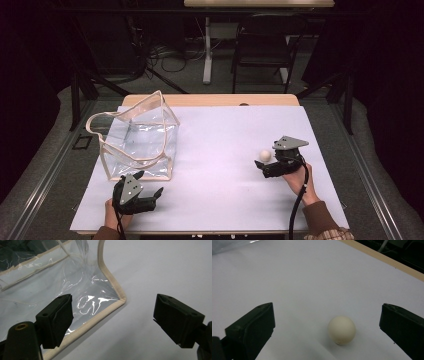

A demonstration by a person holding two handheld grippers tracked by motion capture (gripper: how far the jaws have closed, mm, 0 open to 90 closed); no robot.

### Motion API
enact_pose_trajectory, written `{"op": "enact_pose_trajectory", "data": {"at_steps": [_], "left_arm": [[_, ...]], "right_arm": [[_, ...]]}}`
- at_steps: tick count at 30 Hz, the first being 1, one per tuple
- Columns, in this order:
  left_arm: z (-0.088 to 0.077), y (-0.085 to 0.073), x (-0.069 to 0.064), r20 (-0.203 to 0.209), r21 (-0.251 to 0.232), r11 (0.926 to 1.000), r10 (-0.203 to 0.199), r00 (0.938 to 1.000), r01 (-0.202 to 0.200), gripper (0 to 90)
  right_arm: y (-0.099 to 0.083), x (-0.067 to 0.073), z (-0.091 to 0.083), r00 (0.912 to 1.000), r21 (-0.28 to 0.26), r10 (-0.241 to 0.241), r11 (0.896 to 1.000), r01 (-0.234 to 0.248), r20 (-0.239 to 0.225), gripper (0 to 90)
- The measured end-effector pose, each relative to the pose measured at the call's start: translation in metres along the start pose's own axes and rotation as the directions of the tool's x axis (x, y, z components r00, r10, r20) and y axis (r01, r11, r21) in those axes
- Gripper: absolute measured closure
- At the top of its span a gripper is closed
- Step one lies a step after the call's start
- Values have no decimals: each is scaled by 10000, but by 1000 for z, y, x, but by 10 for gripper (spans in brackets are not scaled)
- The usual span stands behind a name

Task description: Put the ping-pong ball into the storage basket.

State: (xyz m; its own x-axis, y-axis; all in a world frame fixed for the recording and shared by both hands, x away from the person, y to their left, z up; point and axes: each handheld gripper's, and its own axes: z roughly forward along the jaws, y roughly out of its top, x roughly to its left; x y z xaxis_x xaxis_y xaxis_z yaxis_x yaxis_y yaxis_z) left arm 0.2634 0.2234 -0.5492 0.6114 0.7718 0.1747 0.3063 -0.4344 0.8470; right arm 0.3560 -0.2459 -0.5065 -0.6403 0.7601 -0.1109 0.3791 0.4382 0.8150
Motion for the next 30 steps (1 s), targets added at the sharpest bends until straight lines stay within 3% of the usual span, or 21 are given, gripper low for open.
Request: {"op": "enact_pose_trajectory", "data": {"at_steps": [12, 30], "left_arm": [[-2, 0, -1, -10, 19, 10000, 72, 10000, -72, 162], [-3, -1, -1, 0, 5, 9999, 133, 9999, -133, 162]], "right_arm": [[5, -13, 15, 9997, 126, 235, 9996, -236, 33, 0], [-10, -28, 31, 9977, 582, 672, 9961, -664, -124, 0]]}}
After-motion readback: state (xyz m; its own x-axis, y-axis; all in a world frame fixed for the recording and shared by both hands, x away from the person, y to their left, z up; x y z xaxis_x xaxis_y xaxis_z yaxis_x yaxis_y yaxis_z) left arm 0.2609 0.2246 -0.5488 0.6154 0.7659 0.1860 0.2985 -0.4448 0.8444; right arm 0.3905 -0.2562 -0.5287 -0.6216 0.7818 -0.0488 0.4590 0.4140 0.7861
